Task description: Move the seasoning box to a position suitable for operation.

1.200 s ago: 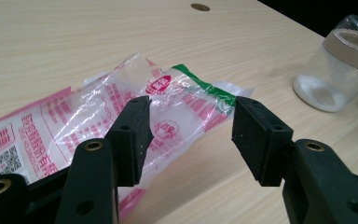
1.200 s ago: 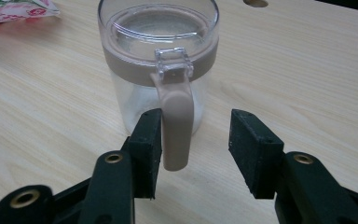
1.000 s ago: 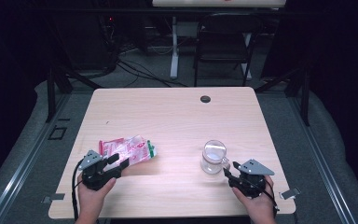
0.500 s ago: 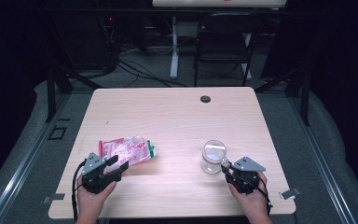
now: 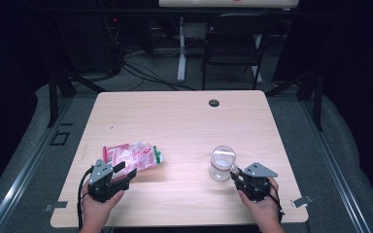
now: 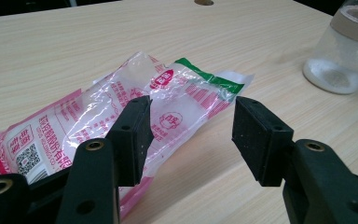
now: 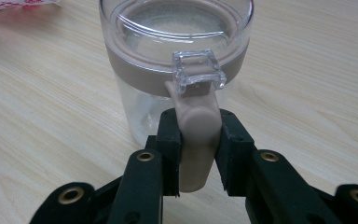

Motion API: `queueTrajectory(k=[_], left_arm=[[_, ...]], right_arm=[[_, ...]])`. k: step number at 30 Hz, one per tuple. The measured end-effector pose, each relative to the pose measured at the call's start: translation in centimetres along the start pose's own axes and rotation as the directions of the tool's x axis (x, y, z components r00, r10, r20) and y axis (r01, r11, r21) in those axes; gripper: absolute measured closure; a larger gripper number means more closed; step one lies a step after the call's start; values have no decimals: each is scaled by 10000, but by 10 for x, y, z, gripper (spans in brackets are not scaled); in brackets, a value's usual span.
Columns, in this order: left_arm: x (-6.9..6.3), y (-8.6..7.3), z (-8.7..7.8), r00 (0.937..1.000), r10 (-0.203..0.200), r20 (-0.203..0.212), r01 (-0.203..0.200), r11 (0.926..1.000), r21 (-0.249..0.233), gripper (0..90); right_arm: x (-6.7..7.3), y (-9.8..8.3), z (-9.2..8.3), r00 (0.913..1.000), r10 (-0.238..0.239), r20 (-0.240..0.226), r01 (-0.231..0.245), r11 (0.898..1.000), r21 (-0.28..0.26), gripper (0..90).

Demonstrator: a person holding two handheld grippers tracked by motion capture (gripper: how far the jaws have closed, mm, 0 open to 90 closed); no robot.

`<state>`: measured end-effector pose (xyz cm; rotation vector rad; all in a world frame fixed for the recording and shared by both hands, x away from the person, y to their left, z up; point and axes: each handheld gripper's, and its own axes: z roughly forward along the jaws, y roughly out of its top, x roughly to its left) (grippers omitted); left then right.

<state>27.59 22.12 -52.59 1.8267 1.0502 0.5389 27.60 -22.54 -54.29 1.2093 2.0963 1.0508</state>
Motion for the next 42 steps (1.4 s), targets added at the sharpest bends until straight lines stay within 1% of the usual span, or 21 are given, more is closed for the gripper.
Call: queueTrajectory(k=[8, 13, 22, 23, 24, 25, 28, 29, 30, 31, 32, 33, 34, 35, 36, 37, 38, 39, 40, 41, 42], left_arm=[[-2, 0, 1, 9999, 78, 91, -78, 10000, -17, 471], [-3, 0, 2, 9998, 137, 134, -136, 9999, -10, 471], [-5, 1, 2, 9995, 227, 197, -228, 9997, 37, 471], [-5, 1, 2, 9995, 227, 197, -228, 9997, 37, 471], [-5, 1, 2, 9995, 233, 208, -234, 9997, 39, 472], [-6, 1, 3, 9995, 240, 217, -240, 9997, 5, 472], [-7, 1, 3, 9995, 226, 224, -225, 9997, -45, 472], [-7, 1, 3, 9995, 226, 224, -225, 9997, -45, 471], [-7, 1, 4, 9994, 247, 238, -246, 9997, -53, 472], [-7, 1, 4, 9994, 258, 243, -256, 9997, -54, 472], [-7, 1, 4, 9993, 263, 247, -262, 9996, -58, 472], [-8, 1, 4, 9993, 272, 253, -271, 9996, -54, 472], [-8, 1, 4, 9993, 272, 253, -271, 9996, -54, 472], [-8, 1, 4, 9993, 273, 251, -272, 9996, -54, 472], [-8, 1, 4, 9993, 281, 258, -281, 9996, -14, 472], [-8, 1, 4, 9992, 290, 257, -290, 9996, -3, 472], [-8, 1, 4, 9992, 293, 255, -293, 9996, -16, 472], [-8, 1, 4, 9992, 308, 250, -308, 9995, -17, 471], [-9, 1, 4, 9992, 325, 247, -324, 9995, -16, 471], [-9, 1, 4, 9991, 334, 248, -334, 9994, -11, 471], [-9, 1, 4, 9991, 334, 248, -334, 9994, -11, 471]], right_arm=[[3, 1, 0, 9995, -125, -299, 126, 9999, 12, 730], [7, 2, 0, 9982, -380, -471, 378, 9993, -57, 730], [15, 4, 2, 9918, -654, -1097, 649, 9979, -82, 731], [15, 4, 2, 9918, -654, -1097, 649, 9979, -82, 731], [18, 4, 3, 9878, -682, -1403, 672, 9977, -119, 731], [20, 4, 4, 9853, -753, -1534, 743, 9972, -122, 731], [27, 6, 6, 9786, -932, -1837, 917, 9957, -167, 731], [27, 6, 6, 9786, -932, -1837, 917, 9957, -167, 731], [33, 7, 8, 9698, -1137, -2157, 1124, 9935, -184, 731], [35, 7, 9, 9651, -1204, -2323, 1178, 9927, -252, 731], [38, 7, 9, 9552, -1383, -2616, 1356, 9904, -284, 731], [40, 7, 9, 9486, -1497, -2789, 1468, 9887, -314, 731], [43, 8, 9, 9390, -1649, -3019, 1611, 9862, -376, 731], [43, 8, 9, 9390, -1649, -3019, 1611, 9862, -376, 731], [46, 8, 9, 9288, -1821, -3226, 1778, 9831, -430, 731], [52, 7, 9, 9125, -2035, -3549, 1969, 9789, -551, 730], [54, 8, 10, 9061, -2152, -3642, 2088, 9763, -574, 729], [54, 8, 10, 9042, -2228, -3644, 2162, 9745, -594, 728], [54, 8, 10, 9050, -2254, -3608, 2180, 9740, -618, 727], [53, 8, 10, 9079, -2277, -3519, 2195, 9735, -636, 726], [53, 8, 10, 9079, -2277, -3519, 2195, 9735, -636, 726]])
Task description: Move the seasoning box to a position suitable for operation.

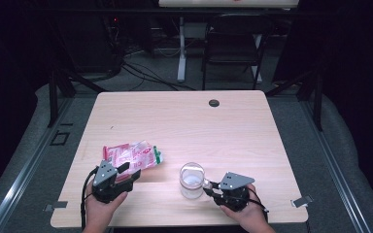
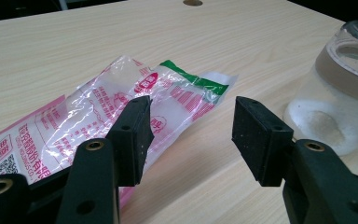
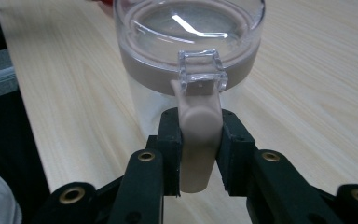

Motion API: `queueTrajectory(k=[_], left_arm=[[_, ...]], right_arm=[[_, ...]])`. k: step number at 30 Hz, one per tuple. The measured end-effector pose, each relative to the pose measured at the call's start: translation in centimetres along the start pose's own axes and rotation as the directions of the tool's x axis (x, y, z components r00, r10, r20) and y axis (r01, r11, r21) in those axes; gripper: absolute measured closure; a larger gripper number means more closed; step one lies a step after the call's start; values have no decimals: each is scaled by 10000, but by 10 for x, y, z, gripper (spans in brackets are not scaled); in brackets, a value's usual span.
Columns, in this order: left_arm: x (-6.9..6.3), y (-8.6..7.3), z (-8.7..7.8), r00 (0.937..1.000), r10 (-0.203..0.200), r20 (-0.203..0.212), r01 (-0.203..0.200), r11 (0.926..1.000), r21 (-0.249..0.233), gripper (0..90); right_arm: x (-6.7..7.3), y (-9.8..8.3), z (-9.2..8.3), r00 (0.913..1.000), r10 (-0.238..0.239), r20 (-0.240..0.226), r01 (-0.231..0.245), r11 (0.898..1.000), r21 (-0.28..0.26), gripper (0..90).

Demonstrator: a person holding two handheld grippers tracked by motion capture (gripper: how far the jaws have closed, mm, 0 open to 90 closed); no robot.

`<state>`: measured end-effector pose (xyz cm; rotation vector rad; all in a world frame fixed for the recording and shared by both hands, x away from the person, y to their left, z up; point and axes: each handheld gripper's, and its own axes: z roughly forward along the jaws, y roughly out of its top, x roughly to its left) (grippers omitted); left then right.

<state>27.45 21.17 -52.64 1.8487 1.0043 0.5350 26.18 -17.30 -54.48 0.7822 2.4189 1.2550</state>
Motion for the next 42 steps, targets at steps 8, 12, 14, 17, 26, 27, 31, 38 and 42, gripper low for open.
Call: queueTrajectory(k=[8, 12, 14, 17, 26, 27, 31, 38, 42], left_arm=[[-5, 1, 1, 9999, 130, -99, -130, 9999, 13, 455], [-9, 3, 3, 9999, 58, 87, -57, 10000, -49, 454], [-11, 5, 5, 9997, 41, 239, -42, 10000, 36, 463], [-15, 9, 9, 9992, 79, 389, -82, 9999, 80, 464], [-43, 23, 25, 9887, 664, 1342, -738, 9960, 512, 507], [-48, 23, 27, 9862, 757, 1475, -856, 9944, 617, 515], [-67, 23, 38, 9750, 829, 2062, -1032, 9906, 899, 556], [-88, 19, 49, 9542, 1084, 2789, -1480, 9810, 1251, 737], [-99, 14, 54, 9388, 1343, 3171, -1886, 9709, 1473, 745]], right_arm=[[-22, -6, -9, 9892, 1142, 918, -1122, 9933, -267, 696], [-26, -5, -9, 9841, 1288, 1220, -1273, 9917, -196, 725], [-25, -4, -7, 9826, 1165, 1446, -1161, 9932, -116, 734], [-24, 0, -4, 9807, 1110, 1608, -1119, 9937, -37, 738], [-20, 6, 4, 9774, 1165, 1767, -1188, 9929, 26, 714], [-20, 6, 3, 9785, 1152, 1711, -1172, 9931, 21, 713], [-19, 6, 1, 9780, 1202, 1703, -1221, 9925, 10, 713], [-16, 4, 1, 9805, 1168, 1579, -1180, 9930, -18, 714], [-14, 3, 2, 9821, 1053, 1561, -1069, 9943, 20, 716]])
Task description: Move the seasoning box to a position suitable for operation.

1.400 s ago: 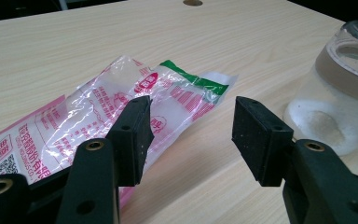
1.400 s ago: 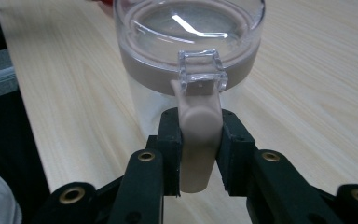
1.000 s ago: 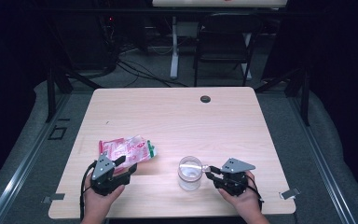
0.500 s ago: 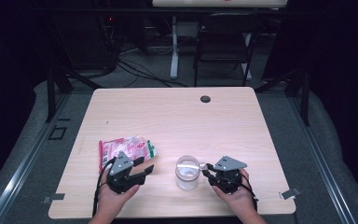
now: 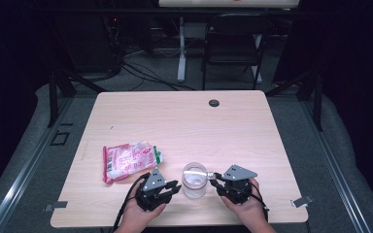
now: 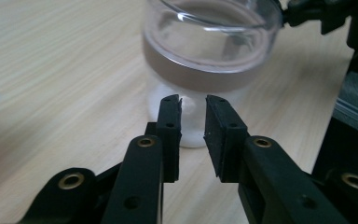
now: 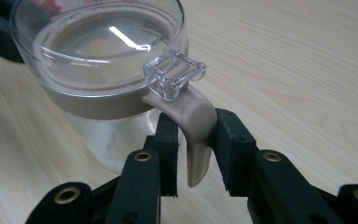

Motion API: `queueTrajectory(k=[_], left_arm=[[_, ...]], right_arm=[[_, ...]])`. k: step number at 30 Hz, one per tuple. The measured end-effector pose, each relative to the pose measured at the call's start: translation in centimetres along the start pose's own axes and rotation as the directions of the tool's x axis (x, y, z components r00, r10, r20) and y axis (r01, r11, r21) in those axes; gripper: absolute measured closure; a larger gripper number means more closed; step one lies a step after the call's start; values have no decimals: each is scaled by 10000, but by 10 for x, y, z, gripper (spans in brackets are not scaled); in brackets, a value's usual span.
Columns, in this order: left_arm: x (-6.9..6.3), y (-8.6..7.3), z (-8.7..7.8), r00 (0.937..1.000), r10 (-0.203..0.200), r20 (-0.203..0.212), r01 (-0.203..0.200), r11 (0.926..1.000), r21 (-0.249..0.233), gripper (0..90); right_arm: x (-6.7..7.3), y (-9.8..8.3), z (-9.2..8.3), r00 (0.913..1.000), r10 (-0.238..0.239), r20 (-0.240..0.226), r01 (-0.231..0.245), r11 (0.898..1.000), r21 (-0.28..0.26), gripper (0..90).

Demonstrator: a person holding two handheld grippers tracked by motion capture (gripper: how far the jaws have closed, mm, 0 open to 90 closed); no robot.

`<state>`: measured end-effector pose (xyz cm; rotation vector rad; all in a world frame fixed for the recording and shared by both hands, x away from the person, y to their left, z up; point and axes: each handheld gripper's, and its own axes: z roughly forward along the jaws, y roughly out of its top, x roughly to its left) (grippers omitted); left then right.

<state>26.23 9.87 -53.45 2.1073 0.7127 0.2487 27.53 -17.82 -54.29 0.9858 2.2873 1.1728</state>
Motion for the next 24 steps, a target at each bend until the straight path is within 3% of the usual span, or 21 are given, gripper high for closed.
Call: queueTrajectory(k=[8, 12, 24], left_arm=[[-2, 2, 8, 9999, 39, 100, -40, 9999, 106, 674], [1, 2, 7, 9998, 173, -97, -172, 9997, 173, 671], [21, 4, 6, 9990, -340, -301, 345, 9993, 140, 670]], right_arm=[[0, 1, 2, 9999, -155, 44, 155, 9999, 46, 730], [1, 4, 6, 9994, -331, 40, 331, 9994, 87, 736], [-7, 21, 31, 9988, -466, -120, 468, 9988, 107, 728]])
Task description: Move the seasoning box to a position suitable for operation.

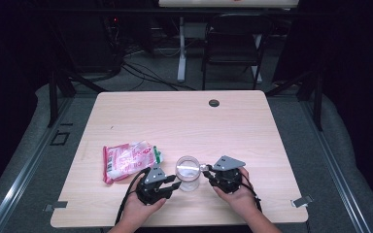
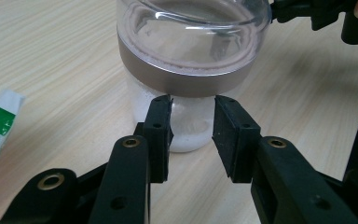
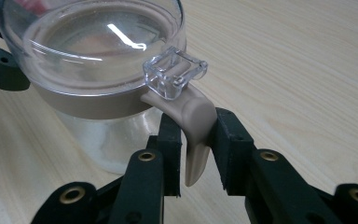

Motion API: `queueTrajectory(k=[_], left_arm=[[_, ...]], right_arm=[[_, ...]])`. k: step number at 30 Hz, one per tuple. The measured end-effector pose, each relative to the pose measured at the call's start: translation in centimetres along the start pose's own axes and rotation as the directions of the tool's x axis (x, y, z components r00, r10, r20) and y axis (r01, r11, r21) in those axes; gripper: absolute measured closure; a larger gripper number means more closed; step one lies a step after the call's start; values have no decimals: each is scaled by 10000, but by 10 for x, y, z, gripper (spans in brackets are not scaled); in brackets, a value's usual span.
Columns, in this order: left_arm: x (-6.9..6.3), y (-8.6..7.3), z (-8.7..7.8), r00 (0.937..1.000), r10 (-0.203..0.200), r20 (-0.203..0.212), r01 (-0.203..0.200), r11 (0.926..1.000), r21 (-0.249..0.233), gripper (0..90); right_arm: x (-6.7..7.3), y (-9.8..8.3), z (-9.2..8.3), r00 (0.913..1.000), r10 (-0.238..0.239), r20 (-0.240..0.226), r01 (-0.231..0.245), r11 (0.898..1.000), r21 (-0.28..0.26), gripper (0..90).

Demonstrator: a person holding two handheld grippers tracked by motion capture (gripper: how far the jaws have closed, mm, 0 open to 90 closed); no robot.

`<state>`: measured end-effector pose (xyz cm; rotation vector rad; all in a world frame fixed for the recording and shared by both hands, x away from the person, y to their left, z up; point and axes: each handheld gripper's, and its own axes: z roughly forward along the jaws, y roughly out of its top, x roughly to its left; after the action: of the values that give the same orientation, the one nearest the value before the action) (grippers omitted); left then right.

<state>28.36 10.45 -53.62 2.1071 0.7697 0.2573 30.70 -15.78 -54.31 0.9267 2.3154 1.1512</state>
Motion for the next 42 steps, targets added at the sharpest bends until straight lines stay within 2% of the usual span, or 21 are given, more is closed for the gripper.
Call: queueTrajectory(k=[4, 8, 12, 16, 18, 20, 22, 27, 30, 32, 36, 42], left_arm=[[2, 2, 1, 10000, 27, -7, -27, 10000, 45, 664], [3, 3, -3, 9997, -92, 228, 91, 10000, 38, 660], [5, 6, -10, 9999, 97, 69, -98, 9999, 31, 657], [8, 10, -15, 9997, 254, -13, -254, 9997, 54, 660], [10, 13, -18, 9997, 227, -67, -227, 9997, -50, 664], [15, 18, -23, 10000, -12, -56, 11, 9999, -163, 670], [16, 20, -25, 10000, -14, -18, 14, 9999, -161, 674], [23, 29, -29, 9996, -264, 47, 264, 9995, -197, 673], [27, 35, -30, 9987, -500, 96, 501, 9986, -173, 675], [29, 37, -30, 9987, -492, 104, 493, 9987, -112, 665], [32, 39, -30, 9977, -660, 170, 664, 9976, -211, 659], [34, 39, -27, 9967, -791, 203, 798, 9960, -405, 745]], right_arm=[[-5, 5, 3, 9992, 330, -212, -330, 9995, 26, 659], [-5, 5, -4, 9982, 312, -509, -303, 9994, 167, 603], [-5, 6, -17, 9984, 125, -552, -109, 9995, 284, 589], [-6, 10, -27, 9988, 211, -441, -209, 9998, 49, 587], [-8, 16, -34, 9989, 350, -315, -358, 9990, -252, 592], [-9, 22, -40, 9988, 464, -155, -471, 9976, -516, 588], [-10, 27, -43, 9977, 667, -111, -672, 9966, -475, 578], [-13, 36, -45, 9951, 988, -74, -989, 9949, -181, 612], [-15, 44, -45, 9903, 1387, -120, -1388, 9902, -120, 664], [-16, 48, -45, 9888, 1490, -114, -1491, 9888, -27, 687], [-16, 55, -43, 9873, 1584, -124, -1583, 9873, 113, 747], [-11, 59, -38, 9873, 1582, -136, -1577, 9870, 301, 778]])
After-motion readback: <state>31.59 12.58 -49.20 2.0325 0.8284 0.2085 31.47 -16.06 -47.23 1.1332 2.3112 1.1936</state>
